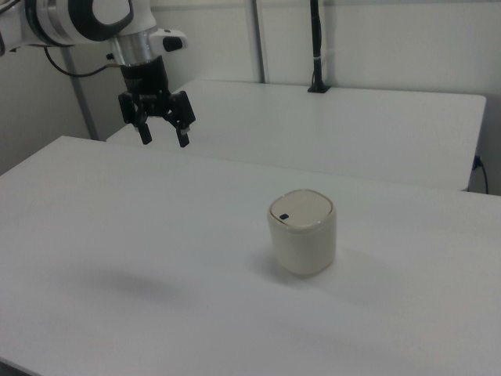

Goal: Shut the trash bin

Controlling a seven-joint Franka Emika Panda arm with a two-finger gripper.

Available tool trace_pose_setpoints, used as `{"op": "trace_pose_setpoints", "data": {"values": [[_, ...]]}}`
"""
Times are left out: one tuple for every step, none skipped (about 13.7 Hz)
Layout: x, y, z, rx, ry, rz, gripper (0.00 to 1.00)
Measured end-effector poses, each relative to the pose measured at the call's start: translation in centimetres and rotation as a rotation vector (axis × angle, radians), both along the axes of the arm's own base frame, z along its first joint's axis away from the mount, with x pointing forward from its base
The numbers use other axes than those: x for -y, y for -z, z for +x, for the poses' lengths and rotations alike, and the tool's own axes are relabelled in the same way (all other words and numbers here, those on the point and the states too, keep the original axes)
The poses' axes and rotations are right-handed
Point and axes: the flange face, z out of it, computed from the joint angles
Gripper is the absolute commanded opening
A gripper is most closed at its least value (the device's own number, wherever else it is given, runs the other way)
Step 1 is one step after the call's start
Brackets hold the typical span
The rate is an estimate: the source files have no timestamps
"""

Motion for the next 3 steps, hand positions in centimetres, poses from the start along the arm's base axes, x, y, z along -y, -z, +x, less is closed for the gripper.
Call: {"op": "trace_pose_setpoints", "data": {"values": [[0.12, 0.00, 0.00, 0.000, 0.002, -0.001, 1.00], [0.18, -0.01, 0.00, 0.000, 0.003, -0.001, 1.00], [0.18, -0.01, 0.00, 0.000, 0.003, -0.001, 1.00]]}}
